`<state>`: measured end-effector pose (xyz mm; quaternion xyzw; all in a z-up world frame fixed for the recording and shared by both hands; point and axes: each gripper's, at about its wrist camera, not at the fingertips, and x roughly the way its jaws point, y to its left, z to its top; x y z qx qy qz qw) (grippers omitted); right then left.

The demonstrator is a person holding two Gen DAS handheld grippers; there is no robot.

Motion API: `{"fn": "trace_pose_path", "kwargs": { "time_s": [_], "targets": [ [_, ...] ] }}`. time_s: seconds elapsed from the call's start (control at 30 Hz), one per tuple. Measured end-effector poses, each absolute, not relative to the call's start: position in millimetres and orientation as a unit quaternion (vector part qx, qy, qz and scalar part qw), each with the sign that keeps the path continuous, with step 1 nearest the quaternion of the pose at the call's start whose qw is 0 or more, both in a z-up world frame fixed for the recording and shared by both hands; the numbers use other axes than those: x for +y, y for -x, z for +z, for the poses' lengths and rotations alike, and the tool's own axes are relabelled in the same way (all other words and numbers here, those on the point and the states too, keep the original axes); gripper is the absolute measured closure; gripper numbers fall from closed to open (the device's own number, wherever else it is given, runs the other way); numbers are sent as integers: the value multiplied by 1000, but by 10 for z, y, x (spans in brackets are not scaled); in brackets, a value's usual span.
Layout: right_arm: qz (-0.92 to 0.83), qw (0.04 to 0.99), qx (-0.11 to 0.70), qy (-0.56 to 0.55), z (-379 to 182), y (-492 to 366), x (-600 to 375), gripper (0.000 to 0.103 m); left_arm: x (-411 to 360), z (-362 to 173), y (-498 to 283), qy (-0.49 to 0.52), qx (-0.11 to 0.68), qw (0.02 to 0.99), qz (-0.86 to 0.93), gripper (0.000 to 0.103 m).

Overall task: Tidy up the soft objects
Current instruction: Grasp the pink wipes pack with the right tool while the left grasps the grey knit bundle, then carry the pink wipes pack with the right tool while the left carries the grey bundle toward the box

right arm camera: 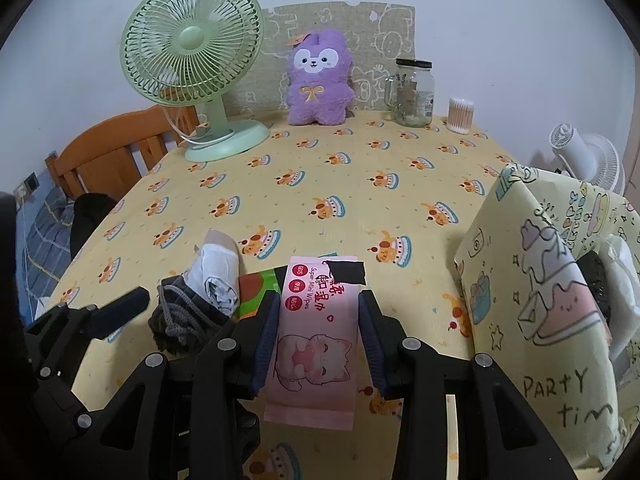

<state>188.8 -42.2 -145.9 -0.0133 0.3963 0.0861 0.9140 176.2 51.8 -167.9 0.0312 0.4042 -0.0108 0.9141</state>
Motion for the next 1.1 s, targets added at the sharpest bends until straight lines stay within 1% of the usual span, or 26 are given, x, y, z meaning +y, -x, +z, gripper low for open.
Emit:
{"fn": "trace_pose_path", "kwargs": {
  "time_s": [0.1,0.17,0.27,0.47,1.1],
  "targets": [
    [86,912,401,12,-1498,-1930,-410,60,533,-1744,-1822,-27,424,905,-6,43],
    [88,911,403,10,-1514,-1943,-405,60,534,-1752,-1822,-28,425,905,1,55],
    [90,911,403,13,-1517,-1944,-388,60,542,-1760,-1810,-28,423,906,5,59],
    [95,910,404,15,-1522,-1937,-377,60,558,-1754,-1763,-26,416,909,4,62],
    [109,910,401,11,-1450,-1641,-413,60,501,-1639,-1368,-10,393,920,-9,63]
  ]
}}
